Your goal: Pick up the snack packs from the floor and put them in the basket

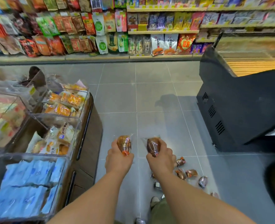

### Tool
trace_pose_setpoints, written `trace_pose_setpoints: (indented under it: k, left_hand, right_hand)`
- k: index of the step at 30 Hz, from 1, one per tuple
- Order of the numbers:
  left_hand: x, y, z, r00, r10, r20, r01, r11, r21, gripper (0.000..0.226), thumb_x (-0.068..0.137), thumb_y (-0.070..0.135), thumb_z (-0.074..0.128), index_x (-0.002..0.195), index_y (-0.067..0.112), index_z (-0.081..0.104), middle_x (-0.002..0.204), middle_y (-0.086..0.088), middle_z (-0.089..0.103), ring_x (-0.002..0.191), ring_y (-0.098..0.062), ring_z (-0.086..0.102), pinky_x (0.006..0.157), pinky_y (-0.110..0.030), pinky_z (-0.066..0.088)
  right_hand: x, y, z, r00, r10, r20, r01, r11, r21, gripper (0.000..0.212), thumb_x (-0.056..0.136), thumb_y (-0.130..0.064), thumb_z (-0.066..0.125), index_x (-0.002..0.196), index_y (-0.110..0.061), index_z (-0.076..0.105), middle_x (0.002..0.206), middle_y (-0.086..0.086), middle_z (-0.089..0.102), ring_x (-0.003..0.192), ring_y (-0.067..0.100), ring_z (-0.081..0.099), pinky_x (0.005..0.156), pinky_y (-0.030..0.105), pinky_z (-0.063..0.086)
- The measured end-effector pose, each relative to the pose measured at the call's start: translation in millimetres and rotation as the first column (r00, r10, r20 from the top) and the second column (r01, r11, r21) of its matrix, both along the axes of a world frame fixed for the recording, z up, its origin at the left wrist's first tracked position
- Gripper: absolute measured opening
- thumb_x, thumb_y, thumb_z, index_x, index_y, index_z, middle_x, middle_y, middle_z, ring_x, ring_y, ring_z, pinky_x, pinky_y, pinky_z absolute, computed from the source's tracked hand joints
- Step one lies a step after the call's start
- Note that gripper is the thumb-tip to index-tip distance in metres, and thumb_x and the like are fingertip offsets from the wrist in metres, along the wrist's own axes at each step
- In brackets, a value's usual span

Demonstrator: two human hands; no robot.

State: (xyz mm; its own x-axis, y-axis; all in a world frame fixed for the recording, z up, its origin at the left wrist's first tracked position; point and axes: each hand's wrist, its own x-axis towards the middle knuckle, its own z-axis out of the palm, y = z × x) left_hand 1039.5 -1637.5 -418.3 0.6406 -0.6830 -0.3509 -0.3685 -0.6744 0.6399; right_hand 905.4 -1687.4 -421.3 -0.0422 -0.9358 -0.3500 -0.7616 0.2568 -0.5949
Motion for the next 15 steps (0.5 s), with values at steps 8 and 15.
trace_pose_setpoints:
  k: [8, 15]
  left_hand:
    - [8, 64, -1, 0.965, -0.261, 0.015, 0.260, 0.965, 0.025, 0.079, 0.070, 0.033, 0.066, 0.139, 0.025, 0.029, 0.119, -0.008, 0.054, 0.104, -0.032, 0.055, 0.092, -0.046, 0.048]
    - [-66, 100, -7, 0.818, -0.570, -0.076, 0.571, 0.821, -0.003, 0.084, 0.053, 0.049, 0.053, 0.131, 0.029, 0.033, 0.110, -0.009, 0.058, 0.098, -0.034, 0.059, 0.087, -0.047, 0.051]
  right_hand:
    - [-2, 113, -7, 0.934, -0.349, 0.080, 0.349, 0.937, 0.009, 0.075, 0.083, -0.038, 0.061, 0.146, -0.038, 0.021, 0.146, 0.007, 0.033, 0.132, 0.030, 0.029, 0.112, 0.046, 0.025]
    - [-65, 194, 4, 0.775, -0.632, -0.005, 0.633, 0.775, 0.009, 0.076, 0.087, -0.043, 0.060, 0.148, -0.038, 0.016, 0.148, 0.007, 0.030, 0.134, 0.031, 0.028, 0.111, 0.045, 0.023]
